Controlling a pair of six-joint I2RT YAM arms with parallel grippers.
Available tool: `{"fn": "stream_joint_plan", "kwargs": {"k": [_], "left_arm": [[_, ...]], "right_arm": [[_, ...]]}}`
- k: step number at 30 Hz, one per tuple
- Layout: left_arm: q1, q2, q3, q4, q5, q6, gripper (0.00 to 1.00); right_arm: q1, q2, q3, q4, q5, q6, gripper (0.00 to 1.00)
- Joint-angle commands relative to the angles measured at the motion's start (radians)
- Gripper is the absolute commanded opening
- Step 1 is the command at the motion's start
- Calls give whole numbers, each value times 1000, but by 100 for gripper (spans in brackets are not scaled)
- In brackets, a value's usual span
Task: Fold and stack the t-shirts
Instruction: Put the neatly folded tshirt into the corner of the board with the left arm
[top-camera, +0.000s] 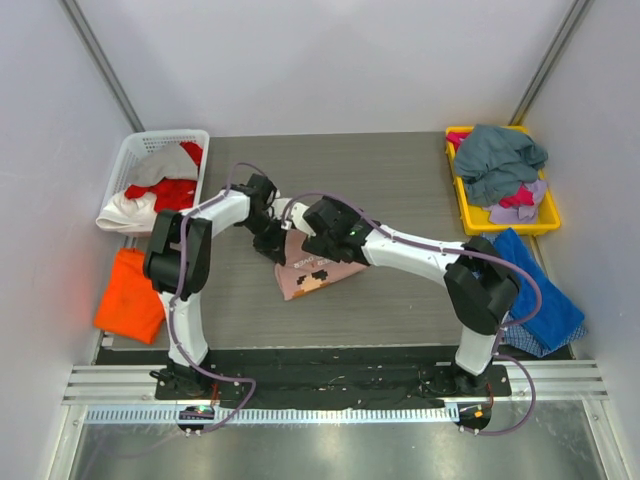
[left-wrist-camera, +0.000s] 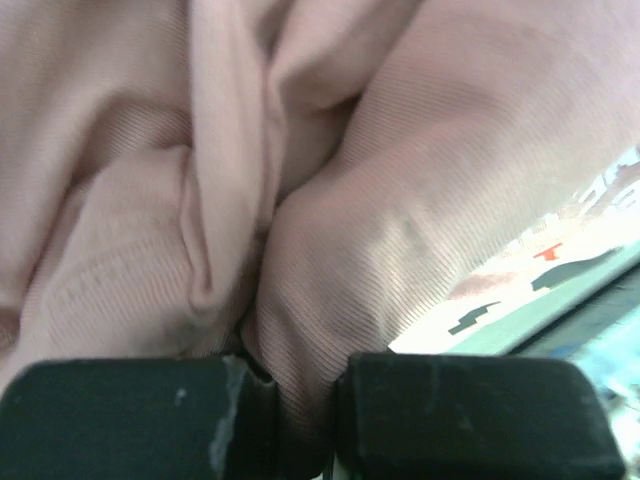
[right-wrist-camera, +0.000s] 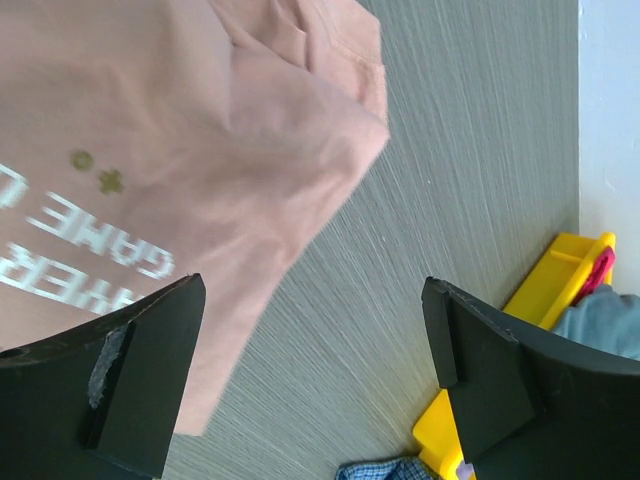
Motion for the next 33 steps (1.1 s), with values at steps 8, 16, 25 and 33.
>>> {"fn": "stream_joint_plan", "kwargs": {"k": [8, 16, 25, 33], "left_arm": [[2, -254, -141, -22, -507, 253, 0], [5, -429, -165, -81, -607, 300, 0], [26, -535, -170, -148, -716, 388, 0], [115, -621, -251, -160, -779, 490, 0]], "right_arm": [[-56, -148, -53, 20, 71, -13, 98], [-65, -157, -96, 18, 77, -9, 98], [-68, -169, -106, 18, 72, 2, 98], [-67, -175, -123, 18, 74, 0, 98]]}}
